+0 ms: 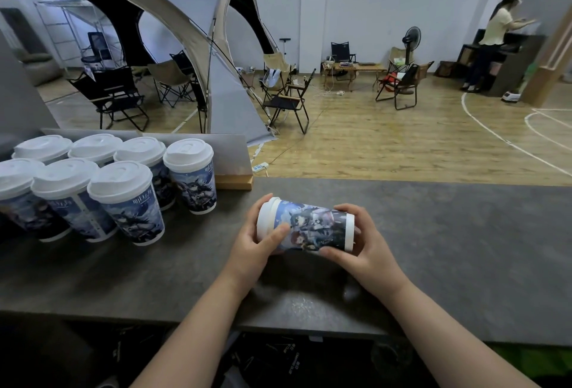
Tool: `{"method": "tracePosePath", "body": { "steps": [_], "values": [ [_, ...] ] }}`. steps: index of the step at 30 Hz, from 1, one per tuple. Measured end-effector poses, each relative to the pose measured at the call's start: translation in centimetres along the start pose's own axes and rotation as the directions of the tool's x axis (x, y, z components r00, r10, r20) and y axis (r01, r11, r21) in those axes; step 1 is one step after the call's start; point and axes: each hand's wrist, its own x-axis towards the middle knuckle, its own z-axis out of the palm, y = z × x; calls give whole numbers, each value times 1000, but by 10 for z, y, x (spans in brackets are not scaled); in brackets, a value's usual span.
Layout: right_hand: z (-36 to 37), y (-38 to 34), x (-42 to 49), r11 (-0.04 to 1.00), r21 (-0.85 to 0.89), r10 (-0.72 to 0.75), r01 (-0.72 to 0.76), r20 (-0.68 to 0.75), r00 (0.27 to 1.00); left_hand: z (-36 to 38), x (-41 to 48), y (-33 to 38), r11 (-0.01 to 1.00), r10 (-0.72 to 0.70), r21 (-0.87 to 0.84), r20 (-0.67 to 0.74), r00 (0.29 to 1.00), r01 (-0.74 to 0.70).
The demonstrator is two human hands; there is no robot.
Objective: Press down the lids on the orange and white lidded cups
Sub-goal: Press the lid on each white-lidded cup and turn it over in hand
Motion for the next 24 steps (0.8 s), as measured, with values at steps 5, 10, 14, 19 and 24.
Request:
{"method": "tracePosePath", "body": {
  "steps": [5,10,14,19,24],
  "values": [
    [-1,4,4,996,78,53,-52,-7,999,-4,-2,0,1000,12,7,-7,1000,-12],
    [-4,5,7,991,131,17,-7,-76,997,-5,1,-3,994,-62,91,50,997,57],
    [-1,6,4,992,114,-41,53,-108,993,0,2,-7,965,-49,260,95,994,23],
    [0,8,3,990,-48,-135,132,-84,987,4,3,-7,908,21,415,80,997,-52],
    [4,7,4,992,-49,-122,119,-63,991,6,2,-7,935,8,355,48,999,-25]
  ]
}}
